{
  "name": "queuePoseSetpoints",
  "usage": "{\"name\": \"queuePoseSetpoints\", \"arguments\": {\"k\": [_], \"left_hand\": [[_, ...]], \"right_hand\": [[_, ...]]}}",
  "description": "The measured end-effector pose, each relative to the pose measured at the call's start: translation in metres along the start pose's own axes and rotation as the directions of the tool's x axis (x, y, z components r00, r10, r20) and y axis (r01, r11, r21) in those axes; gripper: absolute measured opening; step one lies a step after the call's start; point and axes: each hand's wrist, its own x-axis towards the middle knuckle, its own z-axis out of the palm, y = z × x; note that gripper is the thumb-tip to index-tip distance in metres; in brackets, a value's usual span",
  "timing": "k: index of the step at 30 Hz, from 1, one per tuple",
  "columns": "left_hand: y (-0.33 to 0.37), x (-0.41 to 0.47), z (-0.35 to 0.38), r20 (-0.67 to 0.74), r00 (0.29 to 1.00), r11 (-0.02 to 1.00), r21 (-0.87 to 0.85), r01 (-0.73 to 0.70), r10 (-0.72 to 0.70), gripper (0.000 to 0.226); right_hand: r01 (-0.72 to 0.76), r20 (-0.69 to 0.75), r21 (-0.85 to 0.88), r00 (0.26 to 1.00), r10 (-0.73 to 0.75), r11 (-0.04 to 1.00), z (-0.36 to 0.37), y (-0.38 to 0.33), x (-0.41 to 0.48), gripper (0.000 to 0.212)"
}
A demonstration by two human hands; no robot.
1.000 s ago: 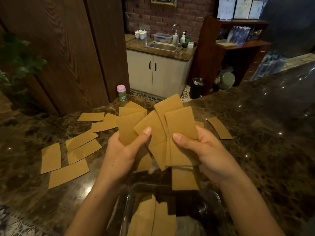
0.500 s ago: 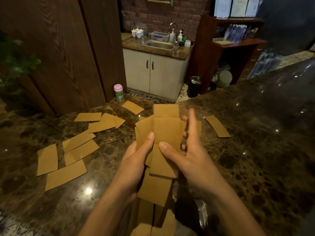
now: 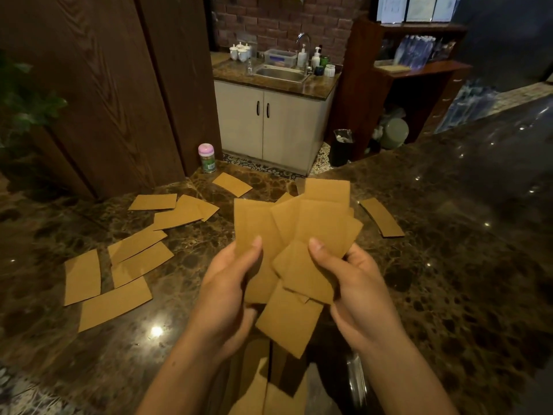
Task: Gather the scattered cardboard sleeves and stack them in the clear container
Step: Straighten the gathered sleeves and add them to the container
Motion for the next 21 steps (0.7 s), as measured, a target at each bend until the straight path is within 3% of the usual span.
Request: {"name": "queuePoseSetpoints", "arguments": {"k": [3, 8, 13, 21], "left_hand": [[0.001, 0.003, -0.006, -0.071, 0.992, 0.993, 0.063, -0.101, 0.106, 0.023], [0.001, 0.011, -0.006, -0.115, 0.970, 0.974, 0.110, -0.200, 0.213, 0.036], [-0.004, 0.013, -0.008, -0.126, 0.964, 0.955, 0.216, -0.204, 0.234, 0.033], [-0.008, 0.014, -0.011, -0.185, 0.931, 0.915, 0.321, -0.245, 0.314, 0.027]], "right_hand": [[0.012, -0.003, 0.121, 1.000, -0.011, 0.993, -0.004, -0.006, 0.002, 0.039], [-0.119, 0.142, 0.082, 0.984, 0.107, 0.989, -0.004, -0.005, -0.003, 0.045], [-0.094, 0.101, 0.066, 0.991, 0.087, 0.993, -0.002, -0.002, -0.003, 0.049], [0.000, 0.022, 0.049, 1.000, -0.001, 0.999, 0.001, 0.001, -0.002, 0.036]]}}
